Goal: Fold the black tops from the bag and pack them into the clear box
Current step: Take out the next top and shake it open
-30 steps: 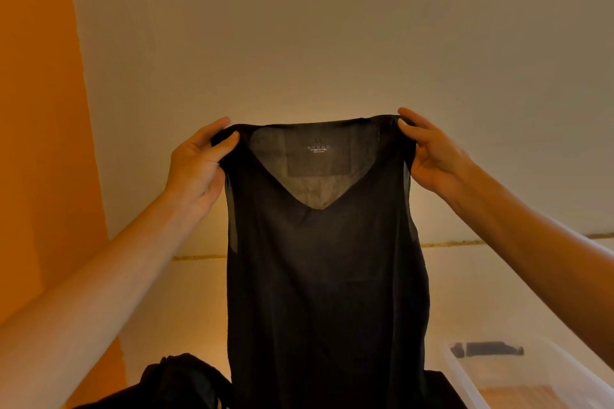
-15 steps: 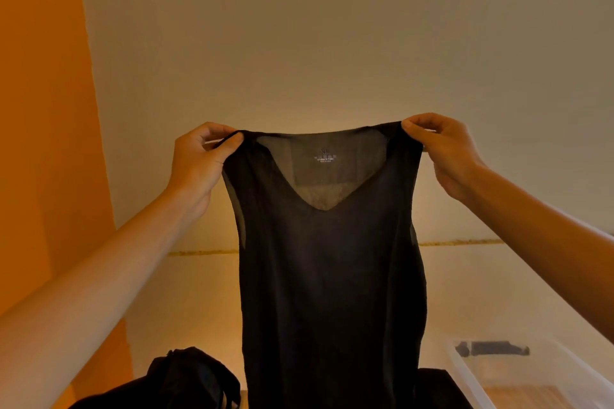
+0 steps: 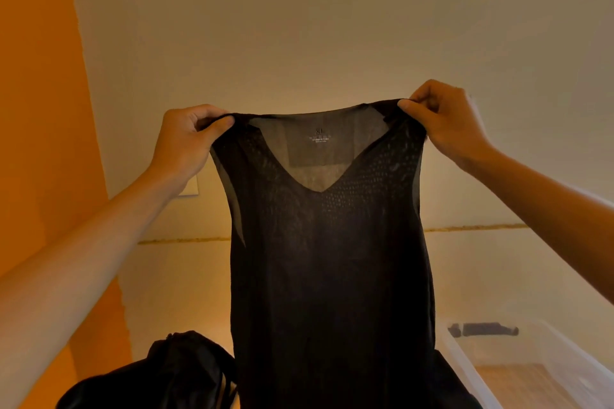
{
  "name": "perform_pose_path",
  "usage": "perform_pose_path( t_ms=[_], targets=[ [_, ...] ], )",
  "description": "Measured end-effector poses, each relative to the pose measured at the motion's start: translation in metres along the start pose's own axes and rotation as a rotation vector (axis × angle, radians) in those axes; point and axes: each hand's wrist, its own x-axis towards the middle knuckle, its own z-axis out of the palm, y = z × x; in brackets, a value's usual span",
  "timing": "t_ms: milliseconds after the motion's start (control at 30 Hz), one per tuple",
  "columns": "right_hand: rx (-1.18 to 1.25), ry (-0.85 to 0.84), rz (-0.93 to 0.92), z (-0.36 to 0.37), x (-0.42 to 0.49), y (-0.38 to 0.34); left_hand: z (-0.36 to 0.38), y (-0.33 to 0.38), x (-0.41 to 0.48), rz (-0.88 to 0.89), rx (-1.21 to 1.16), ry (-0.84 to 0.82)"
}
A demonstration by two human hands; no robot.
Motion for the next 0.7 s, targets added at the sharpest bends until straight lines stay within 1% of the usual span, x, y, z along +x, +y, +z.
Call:
perform_pose_path(
  t_ms=[133, 267, 367, 533, 700],
  targets=[
    [0.043, 0.085, -0.012, -0.009, -0.021, -0.009, -0.010, 0.013, -0.021, 0.056, -0.056, -0.037],
    [0.104, 0.146, -0.033, -0.026, -0.042, -0.032, -0.029, 0.025, -0.040, 0.064, -0.101, -0.064],
    [0.164, 0.150, -0.073, -0.035, -0.059, -0.050, -0.038, 0.034, -0.056, 0.087, -0.111, -0.026],
    [0.277, 0.201, -0.103, -0.049, -0.091, -0.085, -0.055, 0.055, -0.087, 0.101, -0.180, 0.110],
    [0.333, 0.238, -0.090, -0.063, -0.108, -0.113, -0.070, 0.076, -0.109, 0.113, -0.203, 0.115]
  ],
)
